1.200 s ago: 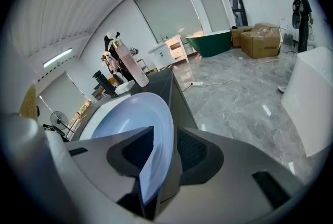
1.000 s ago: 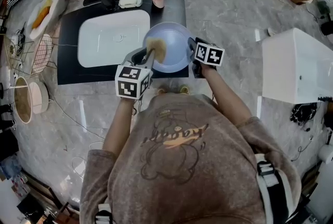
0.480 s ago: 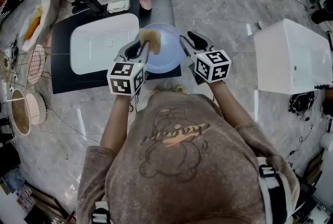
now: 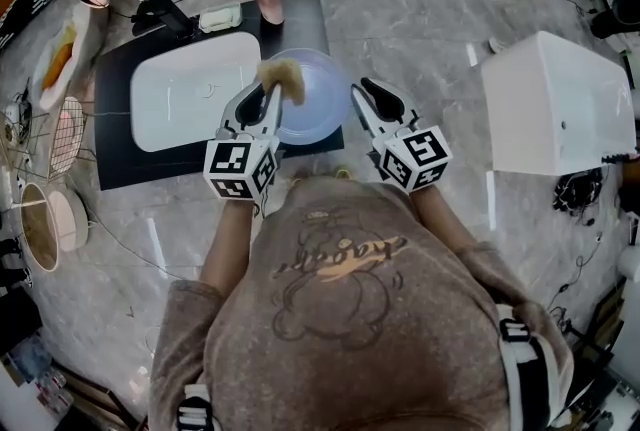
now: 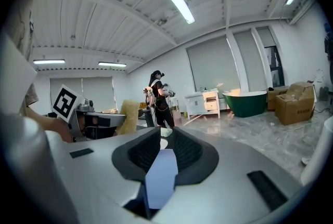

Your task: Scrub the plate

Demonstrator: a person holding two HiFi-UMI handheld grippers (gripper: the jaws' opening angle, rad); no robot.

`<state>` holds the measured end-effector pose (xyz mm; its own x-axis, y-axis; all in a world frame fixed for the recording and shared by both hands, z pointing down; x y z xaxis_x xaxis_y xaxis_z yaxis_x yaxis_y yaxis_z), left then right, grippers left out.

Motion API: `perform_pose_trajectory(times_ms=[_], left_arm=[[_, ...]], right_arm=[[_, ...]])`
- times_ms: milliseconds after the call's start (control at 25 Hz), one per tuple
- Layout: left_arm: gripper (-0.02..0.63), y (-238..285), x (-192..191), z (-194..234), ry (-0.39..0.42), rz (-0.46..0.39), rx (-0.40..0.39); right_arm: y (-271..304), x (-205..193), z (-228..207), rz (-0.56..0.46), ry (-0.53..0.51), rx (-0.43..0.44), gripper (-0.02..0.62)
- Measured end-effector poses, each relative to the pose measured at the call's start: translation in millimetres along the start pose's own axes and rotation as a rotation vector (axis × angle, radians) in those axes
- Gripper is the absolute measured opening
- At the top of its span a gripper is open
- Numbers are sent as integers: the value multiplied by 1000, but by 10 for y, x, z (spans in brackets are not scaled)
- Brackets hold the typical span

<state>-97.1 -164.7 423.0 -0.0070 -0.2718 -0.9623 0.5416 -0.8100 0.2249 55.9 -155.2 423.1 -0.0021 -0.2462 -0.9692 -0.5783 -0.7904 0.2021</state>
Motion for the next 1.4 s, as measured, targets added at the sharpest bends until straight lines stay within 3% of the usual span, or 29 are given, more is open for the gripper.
perform_pose_trajectory(times_ms=[240,600,1400], left_arm=[[64,-86,-91,49,-8,-43,42],[63,-201,-115,129,-40,-52,99],[64,-260,-147,107,-67,-38,111]], right_arm=[[-26,-20,-82,-50,3,-63,0],[-15,-100,-103,-31,25,-60,0],[-4,-143,-152,-7,16,-90,0]])
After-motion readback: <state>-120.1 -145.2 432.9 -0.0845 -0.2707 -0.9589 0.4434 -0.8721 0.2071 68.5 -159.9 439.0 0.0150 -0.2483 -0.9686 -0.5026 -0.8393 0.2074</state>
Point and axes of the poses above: the fingertips, and each gripper's own axes: y forward along the fingers, z to its left, x out of its top, the point moved 1 cm from there along -y, backward along the fingers, and after that the axes turned 4 degrees about -x, right-handed, at the moved point
